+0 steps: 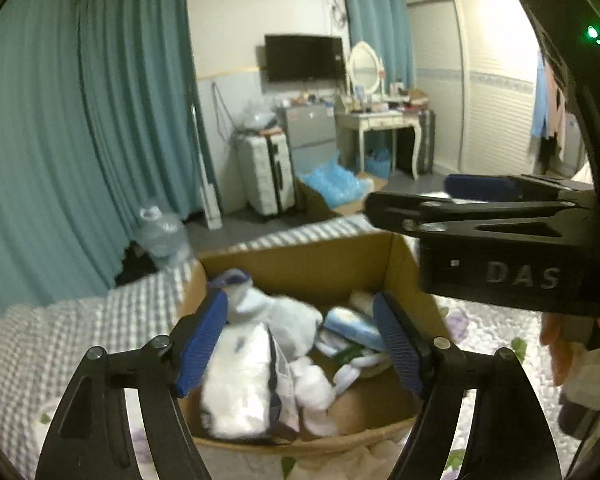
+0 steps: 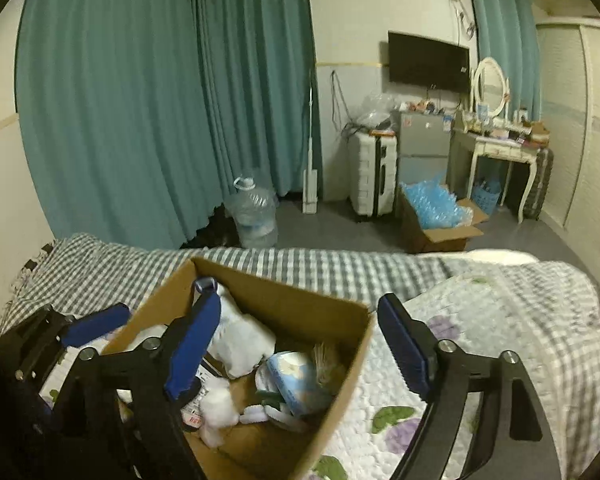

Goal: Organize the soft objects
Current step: 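Return both tools to the items left beside the box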

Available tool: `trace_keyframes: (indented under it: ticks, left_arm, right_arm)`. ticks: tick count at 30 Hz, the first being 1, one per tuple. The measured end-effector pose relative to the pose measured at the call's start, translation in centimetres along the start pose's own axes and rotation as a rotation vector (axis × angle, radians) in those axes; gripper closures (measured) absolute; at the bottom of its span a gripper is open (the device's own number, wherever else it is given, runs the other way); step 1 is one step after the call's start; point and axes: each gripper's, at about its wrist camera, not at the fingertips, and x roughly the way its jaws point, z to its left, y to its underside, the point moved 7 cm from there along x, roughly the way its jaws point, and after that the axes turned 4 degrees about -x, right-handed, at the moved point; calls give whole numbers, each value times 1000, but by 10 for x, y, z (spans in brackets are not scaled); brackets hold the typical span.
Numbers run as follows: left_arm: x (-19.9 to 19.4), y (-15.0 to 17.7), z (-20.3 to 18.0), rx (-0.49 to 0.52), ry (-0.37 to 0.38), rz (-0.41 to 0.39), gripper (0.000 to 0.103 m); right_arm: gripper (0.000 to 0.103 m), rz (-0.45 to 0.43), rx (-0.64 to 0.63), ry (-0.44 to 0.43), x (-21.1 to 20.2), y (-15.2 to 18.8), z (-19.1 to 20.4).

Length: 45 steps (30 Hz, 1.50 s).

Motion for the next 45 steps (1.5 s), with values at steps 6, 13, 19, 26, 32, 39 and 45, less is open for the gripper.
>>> trace_keyframes:
  ticks: [6, 13, 19, 26, 32, 39, 45]
  left_arm:
    - [-80, -35, 5, 4, 1, -129, 27]
    - [-176, -66, 17, 13, -43, -264, 24]
    - [-231, -55, 23, -4, -104, -302, 23]
    - [-209, -3, 36, -79, -66, -204, 23]
    - [-158, 53, 35, -87, -75, -107, 23]
    - [-96, 106, 31, -115, -72, 37, 23]
    - [-57, 144, 35, -121, -88, 139, 23]
  right_arm:
    - [12, -85, -22, 41, -82, -31, 0]
    - [6, -169, -96, 103, -177, -51, 18]
    - [3, -187, -117, 114, -229, -34, 41]
    - [3, -171, -83, 18, -229, 19, 55]
    - [3, -58, -79, -16, -175, 79, 54]
    - [3, 91, -94, -34, -87, 148, 56]
    - [18, 260, -69, -108, -29, 201, 53]
